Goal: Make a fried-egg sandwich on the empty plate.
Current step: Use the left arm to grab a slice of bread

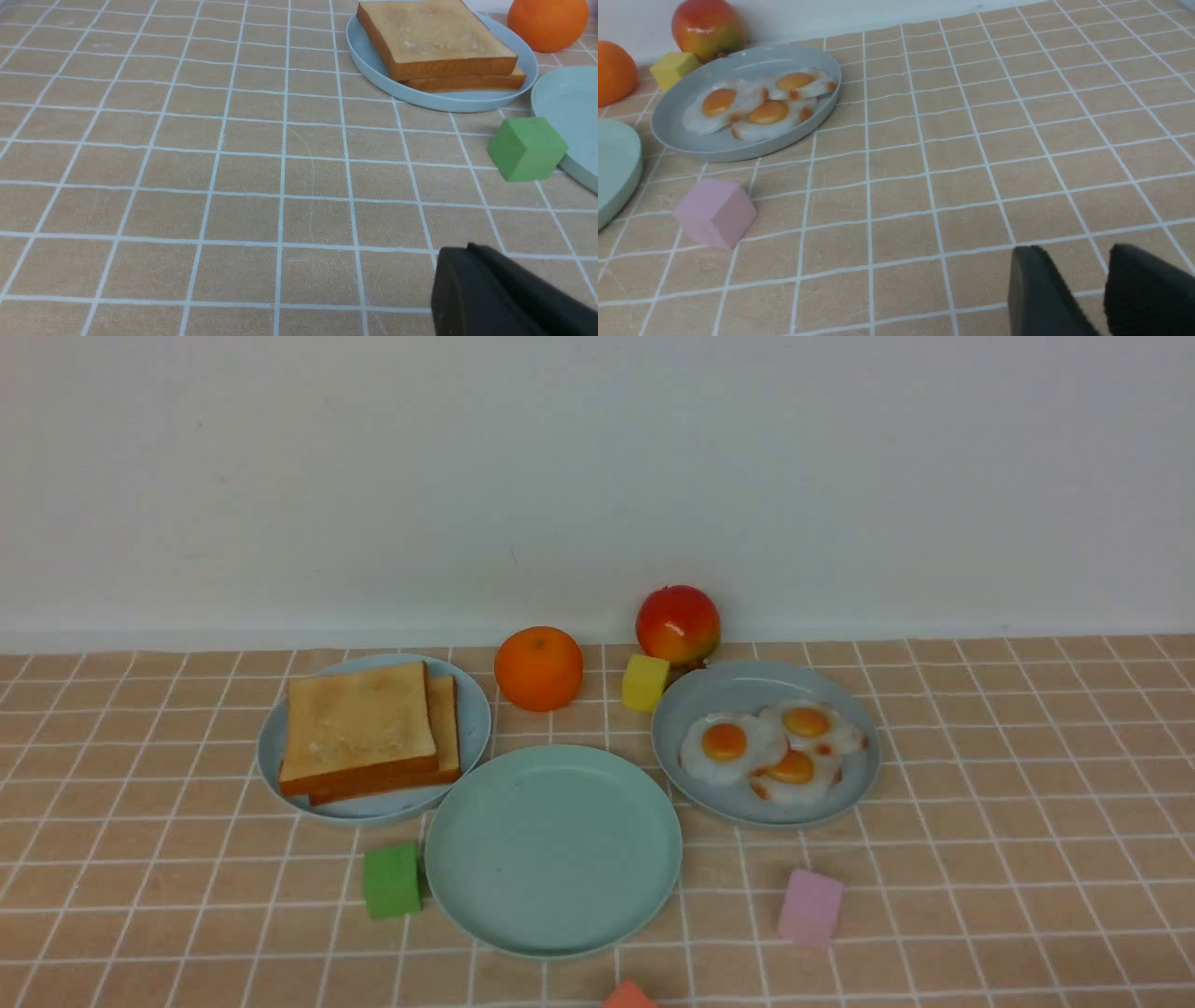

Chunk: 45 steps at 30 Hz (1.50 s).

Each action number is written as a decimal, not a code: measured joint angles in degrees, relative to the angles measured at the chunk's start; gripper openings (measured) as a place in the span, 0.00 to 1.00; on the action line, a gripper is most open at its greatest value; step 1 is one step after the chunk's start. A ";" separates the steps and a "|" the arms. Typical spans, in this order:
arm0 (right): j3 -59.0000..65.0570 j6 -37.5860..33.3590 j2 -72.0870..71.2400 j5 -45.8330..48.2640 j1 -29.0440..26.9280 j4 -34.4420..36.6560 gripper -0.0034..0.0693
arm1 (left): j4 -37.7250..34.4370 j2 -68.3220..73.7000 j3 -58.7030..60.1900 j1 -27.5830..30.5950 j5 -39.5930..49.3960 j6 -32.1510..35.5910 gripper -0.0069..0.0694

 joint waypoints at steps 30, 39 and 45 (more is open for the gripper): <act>0.00 0.00 0.00 0.00 0.00 0.00 0.38 | 0.00 0.00 0.00 0.00 0.00 0.00 0.09; 0.00 0.00 0.00 -0.07 0.00 -0.10 0.38 | 0.69 0.00 0.00 0.00 -0.28 0.67 0.10; 0.00 0.00 0.00 -0.23 0.00 -0.10 0.38 | 5.11 0.00 0.00 0.00 -5.52 2.42 0.11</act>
